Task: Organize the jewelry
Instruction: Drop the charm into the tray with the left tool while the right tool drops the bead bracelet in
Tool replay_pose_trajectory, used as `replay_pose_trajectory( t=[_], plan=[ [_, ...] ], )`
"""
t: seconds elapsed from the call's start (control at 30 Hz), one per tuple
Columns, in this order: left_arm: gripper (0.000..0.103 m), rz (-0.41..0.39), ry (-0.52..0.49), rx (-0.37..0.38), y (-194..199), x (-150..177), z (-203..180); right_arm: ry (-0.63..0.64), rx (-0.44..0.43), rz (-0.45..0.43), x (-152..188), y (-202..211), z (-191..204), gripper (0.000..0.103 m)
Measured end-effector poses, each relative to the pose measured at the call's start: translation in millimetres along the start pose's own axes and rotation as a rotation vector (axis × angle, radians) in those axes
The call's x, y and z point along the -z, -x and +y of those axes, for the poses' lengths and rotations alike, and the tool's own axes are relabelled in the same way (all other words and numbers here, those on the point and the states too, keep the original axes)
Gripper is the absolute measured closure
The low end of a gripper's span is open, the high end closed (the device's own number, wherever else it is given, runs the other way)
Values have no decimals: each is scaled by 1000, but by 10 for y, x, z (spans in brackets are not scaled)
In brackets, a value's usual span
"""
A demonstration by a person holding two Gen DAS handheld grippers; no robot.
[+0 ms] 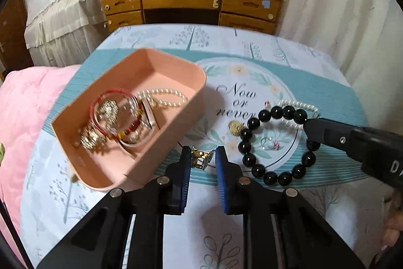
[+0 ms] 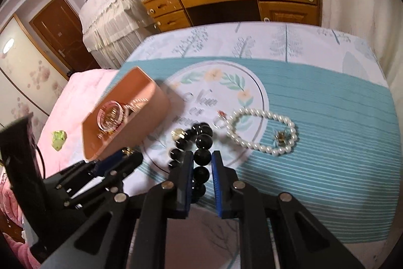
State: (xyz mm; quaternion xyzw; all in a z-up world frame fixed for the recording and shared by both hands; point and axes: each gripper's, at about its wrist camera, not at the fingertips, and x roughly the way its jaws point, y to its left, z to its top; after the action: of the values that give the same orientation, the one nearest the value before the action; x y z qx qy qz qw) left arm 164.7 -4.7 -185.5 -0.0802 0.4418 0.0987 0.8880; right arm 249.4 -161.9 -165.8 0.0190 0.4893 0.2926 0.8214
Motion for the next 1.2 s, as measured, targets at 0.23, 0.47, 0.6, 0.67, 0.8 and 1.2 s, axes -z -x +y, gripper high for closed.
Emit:
replay_pose_trajectory(
  t=[0.23,0.47,0.6,0.67,0.8,1.2],
  plan=[
    [86,-78,-20,7,283,-142,184,40,-50,-67,-198,259,357,89],
    [85,-160,6,-7,513,-223,461,74,-97,-131,-382,395,626,89],
    [85,-146,24,-16,492,-227,618,114,-165,-192,-489,428,832,89],
    [85,-136,39,-16,473,-222,706,131,-186,-212,-530,421,922,89],
    [85,-123,48,-25,455,-210,840,158,-200,-234,-628,355,1097,89],
    [47,-41,119,4,269,-281,1229,142,-155,-167,-797,21,1299,74]
  ],
)
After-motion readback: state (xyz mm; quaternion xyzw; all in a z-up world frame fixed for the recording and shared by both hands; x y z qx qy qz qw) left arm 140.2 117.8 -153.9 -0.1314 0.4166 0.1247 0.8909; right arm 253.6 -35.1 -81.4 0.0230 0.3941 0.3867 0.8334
